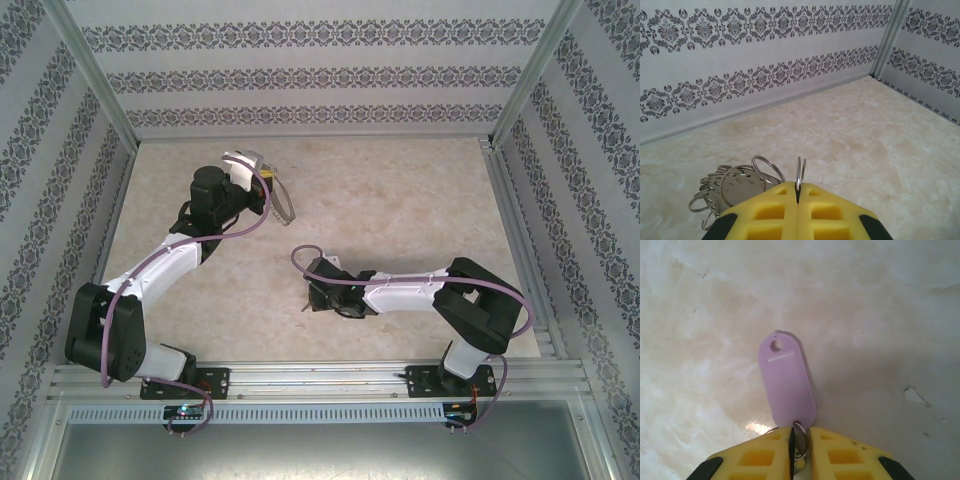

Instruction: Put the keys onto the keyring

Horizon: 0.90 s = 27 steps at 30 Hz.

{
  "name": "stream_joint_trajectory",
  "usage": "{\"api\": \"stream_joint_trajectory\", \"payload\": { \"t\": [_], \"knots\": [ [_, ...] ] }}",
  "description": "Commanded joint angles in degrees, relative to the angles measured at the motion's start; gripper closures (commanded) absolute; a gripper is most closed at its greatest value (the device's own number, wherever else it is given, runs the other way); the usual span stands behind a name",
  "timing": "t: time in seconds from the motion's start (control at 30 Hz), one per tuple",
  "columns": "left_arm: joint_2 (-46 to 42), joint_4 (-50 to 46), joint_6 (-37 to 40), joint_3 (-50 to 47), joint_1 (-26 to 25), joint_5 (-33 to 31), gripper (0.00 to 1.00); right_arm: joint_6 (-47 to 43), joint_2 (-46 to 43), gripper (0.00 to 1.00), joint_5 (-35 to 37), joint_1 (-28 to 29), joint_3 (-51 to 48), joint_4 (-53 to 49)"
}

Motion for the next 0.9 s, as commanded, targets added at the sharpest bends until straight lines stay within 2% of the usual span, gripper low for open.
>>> {"api": "stream_joint_trajectory", "payload": {
  "t": [0.0, 0.2, 0.57, 0.87],
  "knots": [
    [0.4, 1.9, -0.5, 2.4, -0.5, 0.8, 1.0, 0.4, -0.8, 0.85, -0.1, 0.5, -0.1, 0.1],
    [0.3, 1.8, -0.4, 2.5, -0.7, 1.1, 1.0, 0.3, -1.3, 1.0, 0.2, 0.3, -0.6, 0.1],
    [0.1, 1.2, -0.3, 2.8, -1.2, 2.1, 1.0, -3.9, -12.5, 1.0, 0.6, -3.3, -3.8, -0.5],
    [0.2, 1.1, -0.3, 3.2, -1.7, 1.9, 1.0, -5.1, -14.0, 1.0, 0.2, -4.3, -4.8, -1.3]
  ]
}}
